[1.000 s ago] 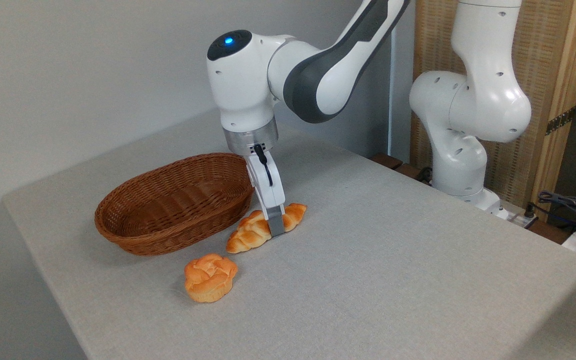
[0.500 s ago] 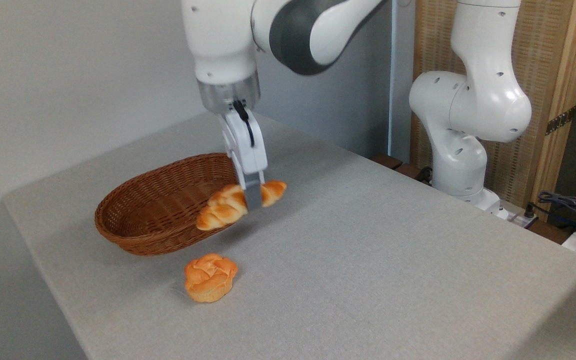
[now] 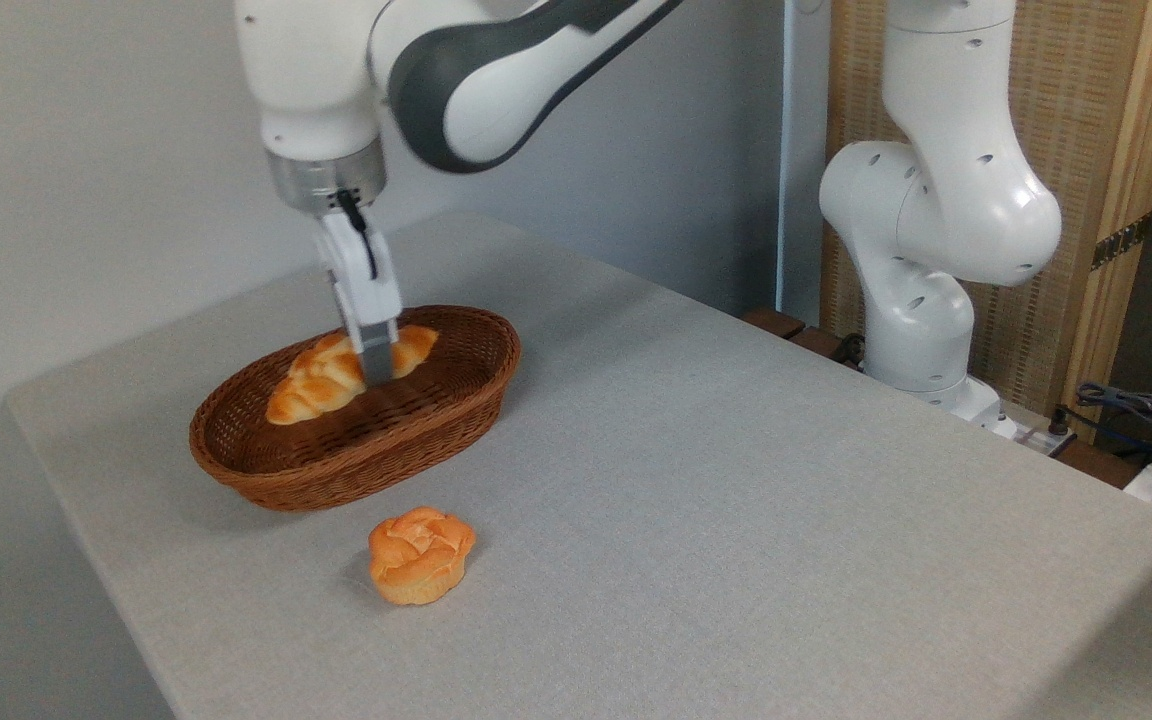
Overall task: Put bread into the basket
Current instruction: 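Lift the braided roll and carry it over the wicker basket, then lower the roll into the basket and open the gripper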
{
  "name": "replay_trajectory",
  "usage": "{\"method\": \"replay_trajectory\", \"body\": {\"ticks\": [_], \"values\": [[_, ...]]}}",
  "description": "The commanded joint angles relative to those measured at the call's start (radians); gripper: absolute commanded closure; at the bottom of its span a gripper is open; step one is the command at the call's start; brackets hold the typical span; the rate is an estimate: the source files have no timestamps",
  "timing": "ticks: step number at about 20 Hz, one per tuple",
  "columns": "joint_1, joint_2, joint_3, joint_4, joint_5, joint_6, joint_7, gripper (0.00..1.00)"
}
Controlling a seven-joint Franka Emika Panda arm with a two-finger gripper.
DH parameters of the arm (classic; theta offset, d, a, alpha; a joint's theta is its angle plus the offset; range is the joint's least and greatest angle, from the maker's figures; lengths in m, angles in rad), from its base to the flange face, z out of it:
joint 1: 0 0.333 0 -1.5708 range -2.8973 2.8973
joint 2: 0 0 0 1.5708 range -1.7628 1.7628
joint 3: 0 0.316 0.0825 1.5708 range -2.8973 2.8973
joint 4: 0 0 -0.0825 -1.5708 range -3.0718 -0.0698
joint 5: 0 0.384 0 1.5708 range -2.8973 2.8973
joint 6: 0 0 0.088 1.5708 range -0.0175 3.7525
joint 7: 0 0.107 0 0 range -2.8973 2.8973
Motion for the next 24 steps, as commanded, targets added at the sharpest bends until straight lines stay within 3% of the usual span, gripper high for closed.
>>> {"method": "replay_trajectory", "body": {"ticks": [1,18,22,24], "values": [[0.001,0.050,-0.029,0.038,0.025,0.037,-0.071,0.00],[0.004,0.035,-0.015,0.044,0.026,0.013,-0.066,0.00],[0.010,-0.033,0.061,0.070,0.103,-0.119,-0.068,0.00],[0.006,-0.076,0.130,0.070,0.155,-0.157,-0.063,0.00]]}}
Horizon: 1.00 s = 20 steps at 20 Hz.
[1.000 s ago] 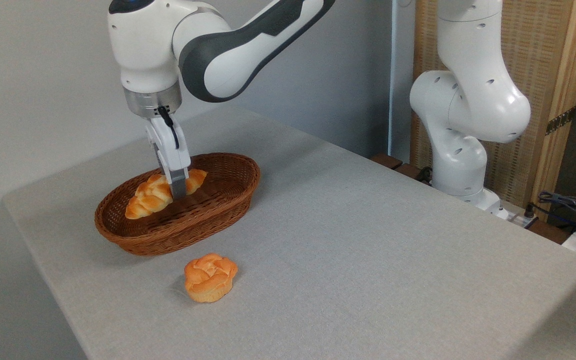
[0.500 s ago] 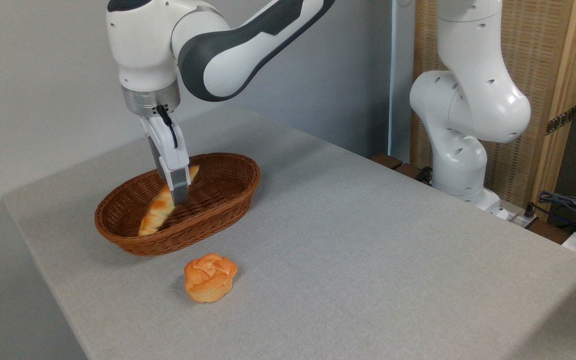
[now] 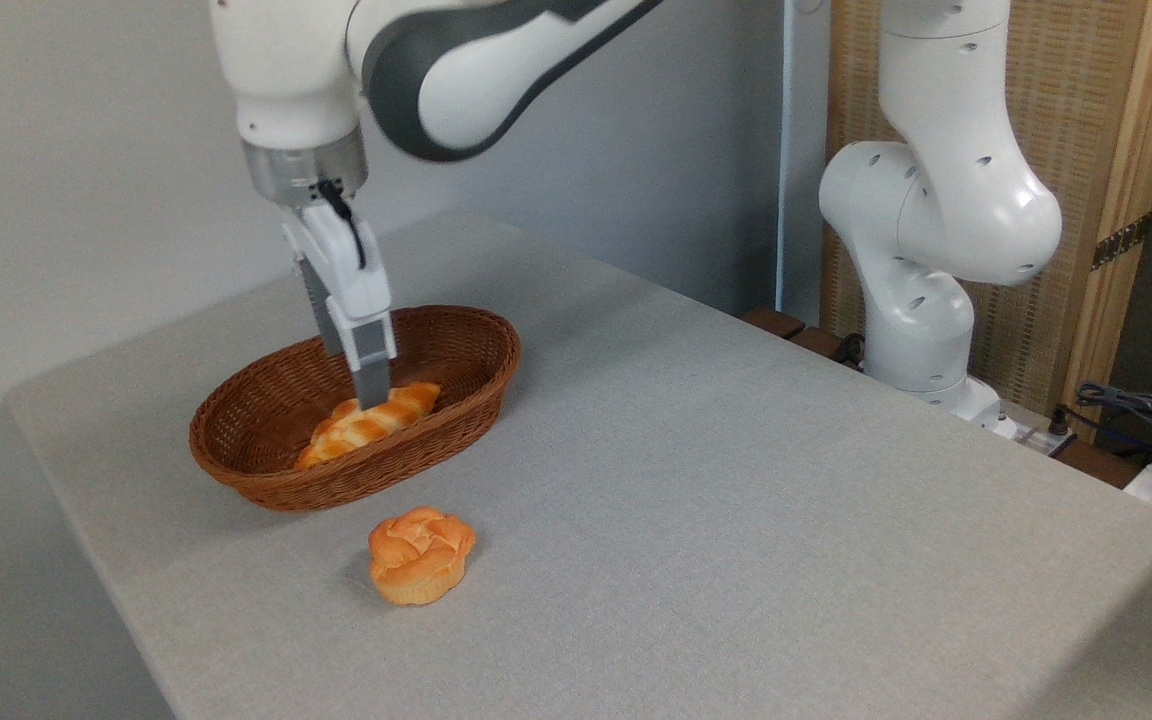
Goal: Put bread into the basket
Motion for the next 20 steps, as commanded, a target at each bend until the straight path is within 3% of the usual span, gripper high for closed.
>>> {"method": "replay_trajectory", "body": {"ticks": [1,3,6,7,12,14,20], "values": [[-0.009,-0.083,0.116,0.005,0.073,-0.081,-0.008,0.00],[-0.014,-0.086,0.174,0.060,0.075,-0.150,0.001,0.00],[-0.093,-0.055,0.323,0.193,0.069,-0.315,0.062,0.00],[-0.095,-0.051,0.334,0.222,0.064,-0.342,0.079,0.00],[-0.092,-0.066,0.313,0.218,0.062,-0.353,0.002,0.00],[-0.089,-0.065,0.282,0.207,0.072,-0.346,0.000,0.00],[-0.087,-0.066,0.285,0.207,0.067,-0.334,0.006,0.00]]}}
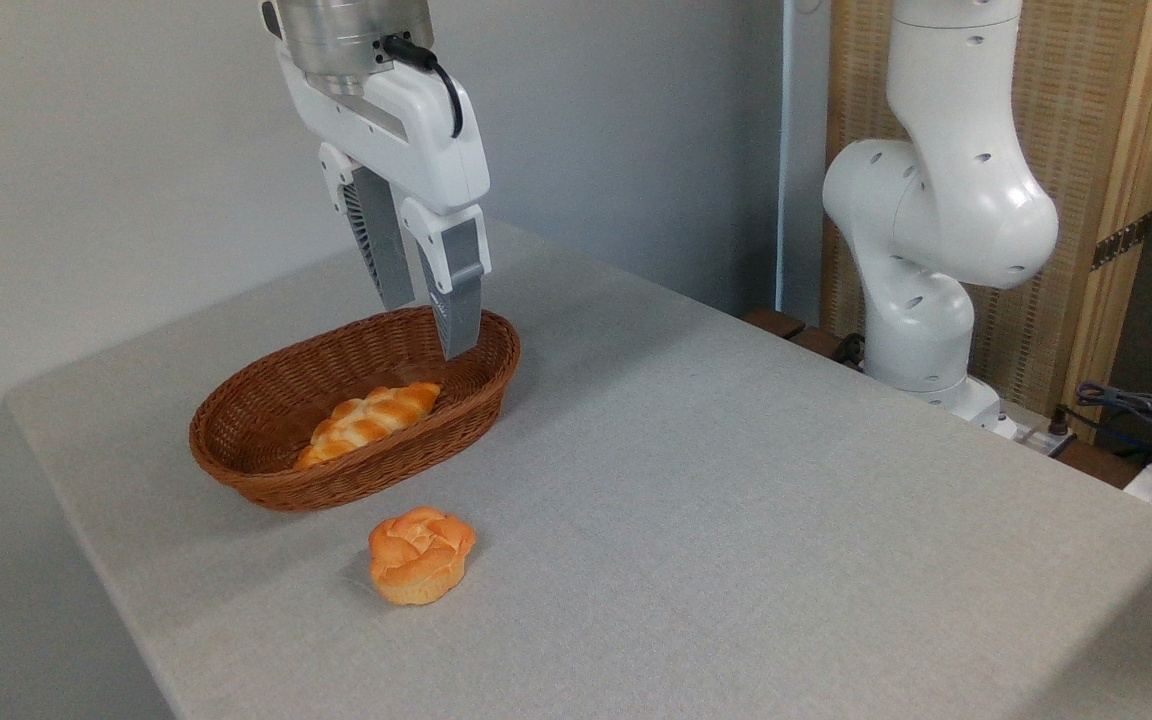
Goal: Put bread into the basket
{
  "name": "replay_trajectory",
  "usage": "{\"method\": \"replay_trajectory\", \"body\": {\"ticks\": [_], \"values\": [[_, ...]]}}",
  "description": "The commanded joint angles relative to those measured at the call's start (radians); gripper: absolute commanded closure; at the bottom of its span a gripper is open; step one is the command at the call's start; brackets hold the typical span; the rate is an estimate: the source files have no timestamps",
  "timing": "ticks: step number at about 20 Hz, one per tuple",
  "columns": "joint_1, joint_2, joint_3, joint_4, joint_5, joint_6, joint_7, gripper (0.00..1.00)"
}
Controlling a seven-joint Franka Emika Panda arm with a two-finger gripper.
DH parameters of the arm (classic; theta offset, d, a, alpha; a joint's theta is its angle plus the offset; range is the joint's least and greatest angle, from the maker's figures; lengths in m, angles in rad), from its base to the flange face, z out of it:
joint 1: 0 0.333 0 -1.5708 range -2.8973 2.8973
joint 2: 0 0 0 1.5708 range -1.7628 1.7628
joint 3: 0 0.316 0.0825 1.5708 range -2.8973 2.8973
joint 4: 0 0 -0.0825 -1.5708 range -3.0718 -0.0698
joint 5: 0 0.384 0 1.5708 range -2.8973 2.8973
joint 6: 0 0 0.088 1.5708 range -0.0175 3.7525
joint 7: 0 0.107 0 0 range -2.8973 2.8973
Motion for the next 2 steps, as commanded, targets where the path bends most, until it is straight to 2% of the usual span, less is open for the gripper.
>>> {"method": "replay_trajectory", "body": {"ticks": [1,2], "values": [[-0.002,0.001,0.010,0.013,0.006,-0.003,-0.010,0.00],[0.003,0.001,0.012,0.013,0.008,-0.003,-0.009,0.00]]}}
